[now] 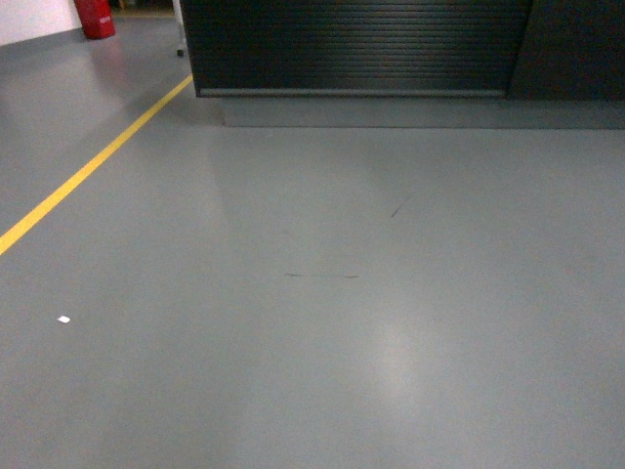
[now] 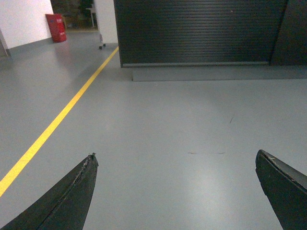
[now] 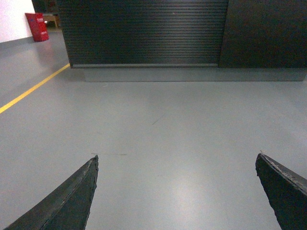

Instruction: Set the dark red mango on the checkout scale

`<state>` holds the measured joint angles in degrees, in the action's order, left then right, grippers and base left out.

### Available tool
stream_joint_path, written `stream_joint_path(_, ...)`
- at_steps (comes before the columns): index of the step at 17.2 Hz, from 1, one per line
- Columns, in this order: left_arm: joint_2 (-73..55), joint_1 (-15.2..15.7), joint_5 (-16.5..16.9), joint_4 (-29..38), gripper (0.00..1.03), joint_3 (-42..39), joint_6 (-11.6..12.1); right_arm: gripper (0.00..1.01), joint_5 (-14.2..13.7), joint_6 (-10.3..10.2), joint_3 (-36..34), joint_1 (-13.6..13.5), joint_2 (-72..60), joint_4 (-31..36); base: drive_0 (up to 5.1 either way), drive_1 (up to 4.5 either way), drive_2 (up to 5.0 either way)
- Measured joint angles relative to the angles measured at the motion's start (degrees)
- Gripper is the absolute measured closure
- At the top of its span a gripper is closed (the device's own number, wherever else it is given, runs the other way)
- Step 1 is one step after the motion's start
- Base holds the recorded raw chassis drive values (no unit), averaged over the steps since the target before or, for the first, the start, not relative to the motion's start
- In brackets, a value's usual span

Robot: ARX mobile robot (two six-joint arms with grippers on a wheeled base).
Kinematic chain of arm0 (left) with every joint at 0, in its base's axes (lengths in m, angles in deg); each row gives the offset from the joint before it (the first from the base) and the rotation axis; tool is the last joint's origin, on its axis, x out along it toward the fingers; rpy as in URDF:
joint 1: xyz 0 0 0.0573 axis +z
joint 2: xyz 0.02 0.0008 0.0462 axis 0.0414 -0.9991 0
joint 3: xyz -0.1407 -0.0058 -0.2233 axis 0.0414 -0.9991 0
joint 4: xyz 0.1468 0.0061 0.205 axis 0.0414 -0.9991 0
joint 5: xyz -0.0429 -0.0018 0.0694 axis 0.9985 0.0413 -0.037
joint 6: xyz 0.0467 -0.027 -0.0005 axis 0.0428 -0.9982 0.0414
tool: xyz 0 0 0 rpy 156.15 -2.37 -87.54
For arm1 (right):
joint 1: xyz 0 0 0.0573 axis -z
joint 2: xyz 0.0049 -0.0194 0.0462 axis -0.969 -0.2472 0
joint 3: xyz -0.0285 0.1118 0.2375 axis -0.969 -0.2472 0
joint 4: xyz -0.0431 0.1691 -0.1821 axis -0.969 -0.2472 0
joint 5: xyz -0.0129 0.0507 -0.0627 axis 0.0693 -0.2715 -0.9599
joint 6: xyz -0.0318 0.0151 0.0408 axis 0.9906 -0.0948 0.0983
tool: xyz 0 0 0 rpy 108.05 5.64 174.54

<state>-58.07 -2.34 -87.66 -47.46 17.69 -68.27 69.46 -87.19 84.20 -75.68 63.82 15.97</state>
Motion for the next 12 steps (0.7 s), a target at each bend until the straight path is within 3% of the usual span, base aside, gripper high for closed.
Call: stream_joint_path(12,0.0,0.0,0.0,0.0,0.05,0.0,0.0,0.03,0.0,0.0,0.0,0.0,0.0,0.0,0.0,0.0,0.0)
